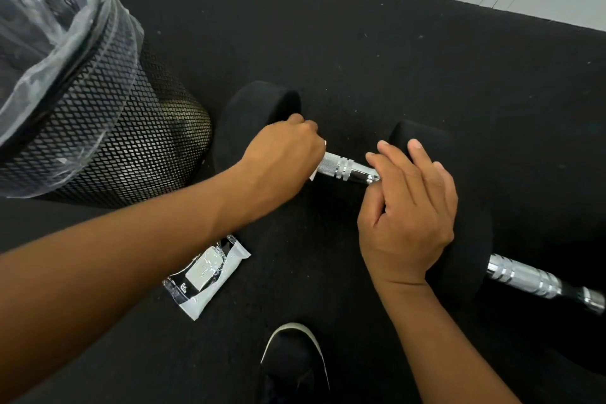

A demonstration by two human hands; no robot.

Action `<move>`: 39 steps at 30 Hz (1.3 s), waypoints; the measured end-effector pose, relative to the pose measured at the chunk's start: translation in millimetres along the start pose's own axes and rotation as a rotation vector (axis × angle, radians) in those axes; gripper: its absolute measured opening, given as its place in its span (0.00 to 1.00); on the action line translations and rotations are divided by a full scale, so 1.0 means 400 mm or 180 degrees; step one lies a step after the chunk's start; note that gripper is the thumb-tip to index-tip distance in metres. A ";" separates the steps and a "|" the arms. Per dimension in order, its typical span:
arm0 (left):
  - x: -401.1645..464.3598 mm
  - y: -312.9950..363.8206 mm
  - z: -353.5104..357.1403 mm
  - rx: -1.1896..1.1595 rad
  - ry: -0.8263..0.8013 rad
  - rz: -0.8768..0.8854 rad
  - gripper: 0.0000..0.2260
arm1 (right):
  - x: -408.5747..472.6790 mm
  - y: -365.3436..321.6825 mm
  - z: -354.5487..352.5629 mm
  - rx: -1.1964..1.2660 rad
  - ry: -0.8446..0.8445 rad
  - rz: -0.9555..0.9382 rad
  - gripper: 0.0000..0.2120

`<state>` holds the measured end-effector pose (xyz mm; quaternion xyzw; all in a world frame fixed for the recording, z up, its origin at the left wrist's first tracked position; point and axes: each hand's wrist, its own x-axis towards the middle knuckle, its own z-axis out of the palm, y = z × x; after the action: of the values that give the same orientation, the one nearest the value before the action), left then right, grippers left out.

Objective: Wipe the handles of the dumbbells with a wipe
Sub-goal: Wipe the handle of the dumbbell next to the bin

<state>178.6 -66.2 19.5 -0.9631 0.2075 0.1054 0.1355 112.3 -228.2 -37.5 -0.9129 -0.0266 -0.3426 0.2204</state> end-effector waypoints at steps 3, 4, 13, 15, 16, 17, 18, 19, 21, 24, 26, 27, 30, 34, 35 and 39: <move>0.018 -0.012 0.017 0.0149 -0.0124 0.0306 0.08 | 0.001 -0.001 -0.002 -0.0012 -0.0045 0.0017 0.16; 0.022 -0.018 0.020 0.0142 -0.0096 0.0385 0.07 | 0.003 -0.002 -0.001 -0.0007 -0.0052 0.0016 0.17; 0.044 0.042 0.069 -0.0544 0.0325 0.0834 0.15 | 0.003 -0.003 -0.003 -0.0036 -0.0071 -0.0002 0.18; 0.037 0.070 0.071 -0.0672 0.0487 0.0829 0.15 | 0.003 -0.004 -0.002 -0.0035 -0.0053 -0.0006 0.17; 0.034 0.083 0.070 -0.0746 0.0554 0.0860 0.14 | 0.003 -0.005 -0.001 -0.0043 -0.0039 -0.0009 0.16; 0.033 0.096 0.066 -0.0826 0.0592 0.0914 0.12 | 0.003 -0.004 -0.001 -0.0044 -0.0027 -0.0013 0.16; 0.034 0.108 0.062 -0.0902 0.0592 0.0958 0.11 | 0.002 -0.005 -0.001 -0.0033 -0.0023 -0.0014 0.15; 0.035 0.118 0.060 -0.0956 0.0546 0.0962 0.11 | 0.003 -0.005 -0.001 -0.0019 -0.0025 -0.0009 0.16; 0.034 0.128 0.063 -0.1004 0.0503 0.0886 0.12 | 0.004 -0.005 -0.001 -0.0021 -0.0035 0.0004 0.17; 0.010 0.114 0.079 -0.0917 0.0632 0.0797 0.18 | 0.005 -0.004 -0.001 -0.0050 -0.0035 -0.0006 0.15; -0.013 0.100 0.087 -0.0664 0.0710 0.0601 0.22 | 0.004 -0.004 -0.002 -0.0046 -0.0066 -0.0011 0.15; -0.026 0.095 0.087 -0.0526 0.0679 0.0477 0.23 | 0.003 -0.004 -0.003 -0.0041 -0.0086 -0.0006 0.16; -0.050 0.068 0.093 -0.0230 0.0511 0.0078 0.25 | 0.001 -0.004 -0.004 -0.0039 -0.0097 0.0006 0.17; -0.067 0.045 0.103 0.0109 0.0385 -0.0262 0.25 | 0.002 -0.004 -0.005 -0.0018 -0.0043 -0.0003 0.17; -0.075 0.049 0.098 0.0152 0.0277 -0.0265 0.25 | 0.002 -0.005 -0.005 -0.0001 -0.0053 -0.0002 0.17; -0.125 0.080 0.052 0.0164 0.0158 -0.0387 0.29 | 0.005 -0.008 -0.007 0.0080 -0.0074 0.0031 0.17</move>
<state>117.2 -69.5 5.8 -0.9724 0.1545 0.0677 0.1611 111.5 -226.5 -33.0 -0.9141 -0.0291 -0.3306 0.2332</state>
